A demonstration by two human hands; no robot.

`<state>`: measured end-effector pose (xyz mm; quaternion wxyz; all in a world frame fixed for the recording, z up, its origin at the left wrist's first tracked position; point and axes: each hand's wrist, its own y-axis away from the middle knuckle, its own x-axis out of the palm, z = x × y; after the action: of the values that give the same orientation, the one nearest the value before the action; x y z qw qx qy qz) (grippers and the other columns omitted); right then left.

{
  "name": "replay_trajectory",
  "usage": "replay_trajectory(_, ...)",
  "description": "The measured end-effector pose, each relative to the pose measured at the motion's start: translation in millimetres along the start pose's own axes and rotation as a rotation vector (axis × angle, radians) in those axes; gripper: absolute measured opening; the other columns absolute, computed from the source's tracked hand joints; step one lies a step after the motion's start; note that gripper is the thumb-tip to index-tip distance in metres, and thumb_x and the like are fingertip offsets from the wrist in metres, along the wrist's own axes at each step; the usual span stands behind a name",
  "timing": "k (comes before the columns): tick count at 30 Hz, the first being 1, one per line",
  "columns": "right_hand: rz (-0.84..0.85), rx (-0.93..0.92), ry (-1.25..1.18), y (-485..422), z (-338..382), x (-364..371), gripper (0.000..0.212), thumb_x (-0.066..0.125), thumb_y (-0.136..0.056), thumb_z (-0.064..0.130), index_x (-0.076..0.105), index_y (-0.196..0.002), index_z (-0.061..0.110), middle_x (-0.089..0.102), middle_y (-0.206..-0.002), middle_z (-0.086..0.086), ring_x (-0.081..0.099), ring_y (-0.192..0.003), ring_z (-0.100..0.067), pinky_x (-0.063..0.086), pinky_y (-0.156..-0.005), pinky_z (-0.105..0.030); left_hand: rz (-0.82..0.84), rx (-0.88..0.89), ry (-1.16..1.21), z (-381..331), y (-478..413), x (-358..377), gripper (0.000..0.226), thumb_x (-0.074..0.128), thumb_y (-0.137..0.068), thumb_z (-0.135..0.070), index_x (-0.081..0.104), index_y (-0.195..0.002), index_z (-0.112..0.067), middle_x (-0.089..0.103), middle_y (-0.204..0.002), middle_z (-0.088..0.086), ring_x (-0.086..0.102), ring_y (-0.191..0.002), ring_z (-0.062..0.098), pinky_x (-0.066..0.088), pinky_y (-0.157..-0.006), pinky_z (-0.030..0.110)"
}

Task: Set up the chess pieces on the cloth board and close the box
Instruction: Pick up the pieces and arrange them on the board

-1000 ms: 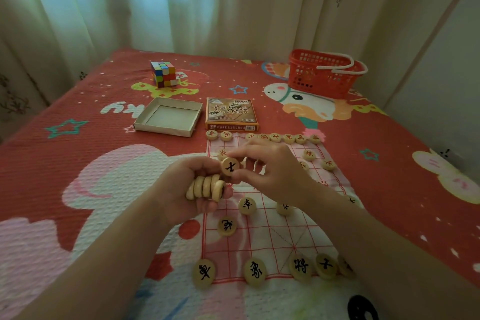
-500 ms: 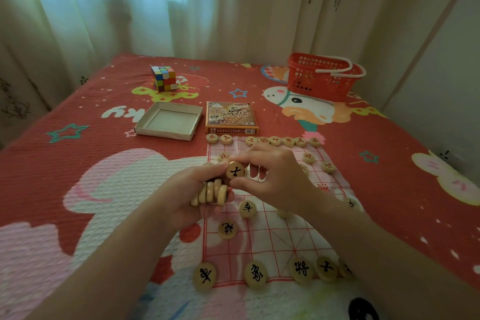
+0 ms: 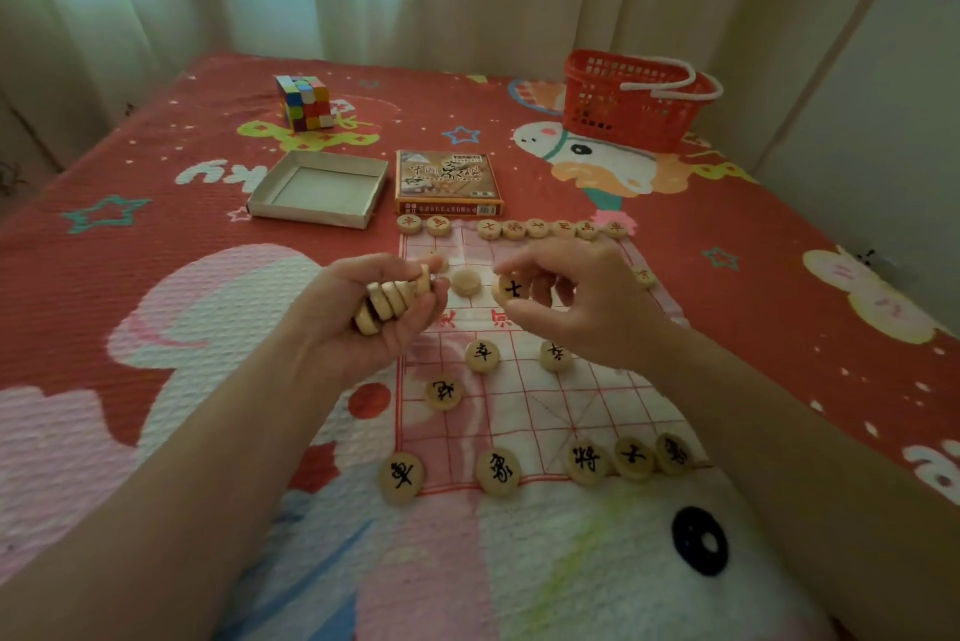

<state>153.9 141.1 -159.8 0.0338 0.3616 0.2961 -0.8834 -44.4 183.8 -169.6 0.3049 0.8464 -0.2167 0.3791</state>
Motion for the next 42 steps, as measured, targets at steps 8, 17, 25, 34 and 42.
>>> replay_trajectory(8,0.113,0.008,-0.060,42,1,-21,0.024,0.066,-0.074,0.026,0.068,-0.095,0.015,0.063,-0.079,0.016,0.056,-0.064,-0.007,0.039,-0.058,-0.010,-0.115,0.052,-0.121,10,2,9,0.022,0.053,-0.073,-0.005,0.061,-0.093,0.001,0.064,-0.071,0.014,0.066,-0.059,0.016,0.052,-0.044,0.018)
replay_trajectory(17,0.327,-0.073,0.052,63,5,-11,0.030,0.074,-0.070,0.018,0.068,-0.099,0.014,0.060,-0.084,0.014,0.054,-0.077,0.001,0.046,-0.069,-0.018,-0.078,0.014,-0.237,18,-1,13,0.022,0.041,-0.091,-0.013,0.058,-0.100,-0.004,0.067,-0.067,0.010,0.055,-0.042,0.006,0.046,-0.036,0.014)
replay_trajectory(25,0.457,-0.064,0.095,68,8,-10,0.024,0.075,-0.070,0.026,0.066,-0.090,0.015,0.057,-0.079,0.014,0.050,-0.075,0.001,0.044,-0.069,-0.017,-0.070,-0.014,-0.338,23,-6,11,0.018,0.052,-0.076,-0.019,0.058,-0.089,-0.009,0.064,-0.067,0.005,0.044,-0.038,0.002,0.037,-0.031,0.010)
replay_trajectory(34,0.432,-0.057,0.073,67,3,-12,0.028,0.074,-0.071,0.035,0.067,-0.092,0.018,0.057,-0.082,0.014,0.051,-0.081,0.002,0.042,-0.073,-0.017,-0.061,-0.011,-0.338,26,-4,12,0.035,0.059,-0.065,-0.015,0.062,-0.099,-0.005,0.064,-0.073,0.008,0.047,-0.040,0.004,0.041,-0.034,0.012)
replay_trajectory(42,0.055,-0.009,-0.023,47,-2,-13,0.017,0.061,-0.077,0.023,0.063,-0.094,0.021,0.058,-0.080,0.015,0.051,-0.073,0.002,0.037,-0.067,-0.006,-0.009,-0.024,-0.382,28,1,16,0.038,0.058,-0.064,-0.010,0.062,-0.101,-0.005,0.060,-0.065,0.004,0.053,-0.042,0.004,0.047,-0.038,0.013)
